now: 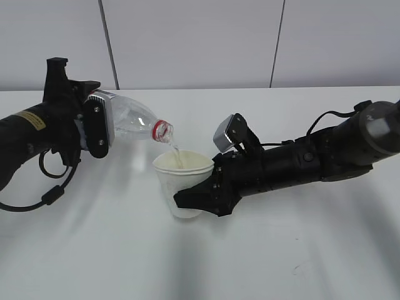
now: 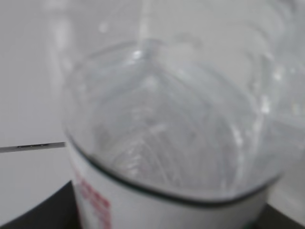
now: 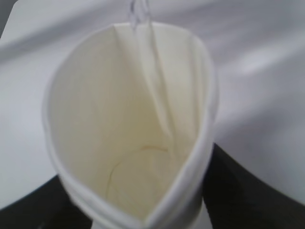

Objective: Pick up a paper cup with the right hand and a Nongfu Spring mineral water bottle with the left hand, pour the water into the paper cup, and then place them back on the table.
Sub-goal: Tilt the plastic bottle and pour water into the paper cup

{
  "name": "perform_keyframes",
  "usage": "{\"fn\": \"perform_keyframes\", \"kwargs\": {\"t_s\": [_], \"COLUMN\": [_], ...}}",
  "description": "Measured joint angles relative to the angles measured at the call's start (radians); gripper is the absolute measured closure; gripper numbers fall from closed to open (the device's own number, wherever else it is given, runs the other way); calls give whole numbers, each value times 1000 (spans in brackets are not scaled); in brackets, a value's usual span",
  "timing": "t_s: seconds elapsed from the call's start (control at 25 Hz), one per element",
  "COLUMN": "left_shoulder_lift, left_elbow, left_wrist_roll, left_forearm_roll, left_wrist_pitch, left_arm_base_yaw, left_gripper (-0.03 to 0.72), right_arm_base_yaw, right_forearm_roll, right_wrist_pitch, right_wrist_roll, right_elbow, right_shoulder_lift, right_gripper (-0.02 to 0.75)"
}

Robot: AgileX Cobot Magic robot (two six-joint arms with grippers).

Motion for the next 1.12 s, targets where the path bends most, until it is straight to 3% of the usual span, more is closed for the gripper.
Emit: {"fn": "perform_keyframes", "kwargs": {"t_s": [1.12], "left_shoulder_lift": [0], "left_elbow": [0], "left_wrist_roll": [3], "left_forearm_roll": [0], "left_wrist_pitch": [-1], "left_arm_base_yaw": [0], "left_gripper": [300], "right_arm_base_yaw": [0], "right_forearm_roll": [-2], "right_wrist_pitch": [20], "right_wrist_roll": [0], "right_elbow": [-17], "right_shoulder_lift": [0], "right_gripper": [266]}}
